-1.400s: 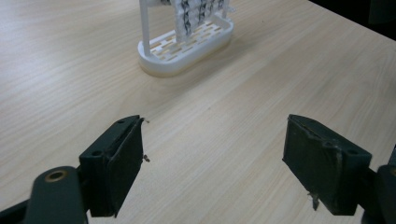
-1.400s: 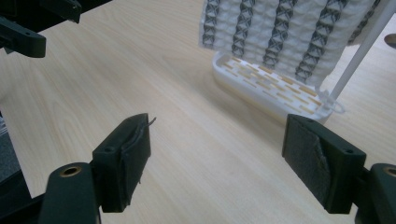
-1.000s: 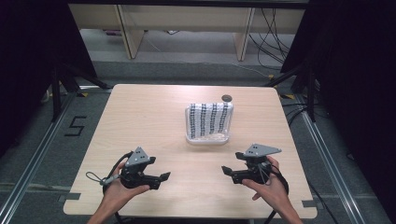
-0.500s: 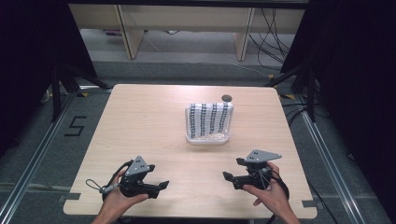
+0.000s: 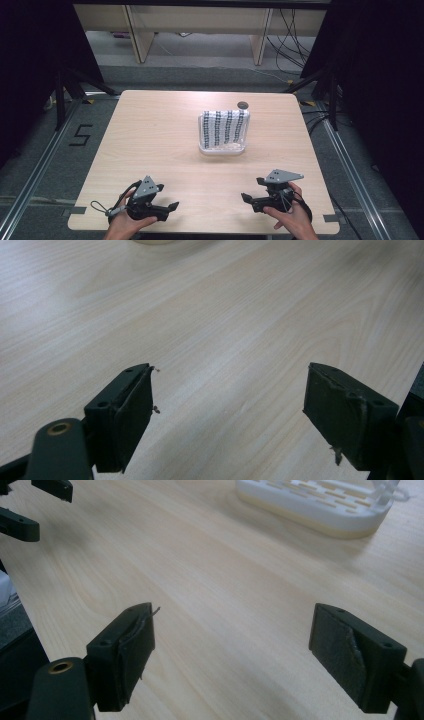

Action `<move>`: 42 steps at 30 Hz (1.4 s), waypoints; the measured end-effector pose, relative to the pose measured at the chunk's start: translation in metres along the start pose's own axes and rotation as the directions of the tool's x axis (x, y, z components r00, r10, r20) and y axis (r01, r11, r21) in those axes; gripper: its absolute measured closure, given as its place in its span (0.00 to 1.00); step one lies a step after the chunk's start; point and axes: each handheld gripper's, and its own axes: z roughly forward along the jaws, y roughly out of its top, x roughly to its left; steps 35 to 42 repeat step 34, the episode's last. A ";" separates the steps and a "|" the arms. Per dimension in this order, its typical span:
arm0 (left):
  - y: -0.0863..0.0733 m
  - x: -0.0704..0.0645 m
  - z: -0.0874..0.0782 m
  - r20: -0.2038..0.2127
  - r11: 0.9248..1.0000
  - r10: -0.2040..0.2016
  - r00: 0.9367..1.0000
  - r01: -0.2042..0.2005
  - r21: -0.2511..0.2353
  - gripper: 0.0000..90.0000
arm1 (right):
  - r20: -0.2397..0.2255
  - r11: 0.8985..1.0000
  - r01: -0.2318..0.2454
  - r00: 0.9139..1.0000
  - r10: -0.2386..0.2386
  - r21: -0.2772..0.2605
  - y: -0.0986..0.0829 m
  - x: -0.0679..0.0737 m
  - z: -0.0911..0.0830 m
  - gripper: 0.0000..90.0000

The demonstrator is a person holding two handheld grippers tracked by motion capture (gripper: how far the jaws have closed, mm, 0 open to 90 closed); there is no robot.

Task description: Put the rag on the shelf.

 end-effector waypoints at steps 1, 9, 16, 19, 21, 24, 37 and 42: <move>-0.001 -0.001 0.000 -0.007 1.000 0.002 1.000 -0.002 0.008 0.21 | 0.010 1.000 0.012 1.000 -0.012 0.011 -0.004 0.000 0.000 0.20; -0.003 -0.003 0.000 -0.010 1.000 0.025 1.000 -0.025 0.012 0.21 | 0.024 1.000 0.023 0.999 -0.023 0.012 -0.012 -0.001 -0.001 0.20; -0.005 -0.002 0.000 -0.016 1.000 -0.001 1.000 0.000 -0.009 0.21 | 0.032 1.000 0.022 0.999 -0.023 0.019 -0.015 -0.004 0.001 0.20; -0.005 -0.002 0.000 -0.015 1.000 -0.003 1.000 0.003 -0.008 0.21 | 0.023 0.999 0.032 0.999 -0.033 0.013 -0.015 -0.004 0.002 0.20; -0.005 -0.001 -0.001 -0.015 1.000 0.016 1.000 -0.016 0.008 0.21 | 0.007 0.999 0.037 0.999 -0.037 0.018 -0.015 -0.005 0.002 0.20; -0.005 -0.001 0.001 -0.021 1.000 0.017 1.000 -0.017 0.003 0.21 | 0.018 0.999 0.035 0.999 -0.035 0.013 -0.015 -0.004 0.002 0.20; -0.006 -0.003 0.002 -0.013 1.000 0.004 1.000 -0.004 0.003 0.21 | 0.023 0.999 0.033 0.999 -0.033 0.015 -0.015 -0.005 0.001 0.20; -0.006 -0.003 0.002 -0.013 1.000 0.004 1.000 -0.004 0.003 0.21 | 0.023 0.999 0.033 0.999 -0.033 0.015 -0.015 -0.005 0.001 0.20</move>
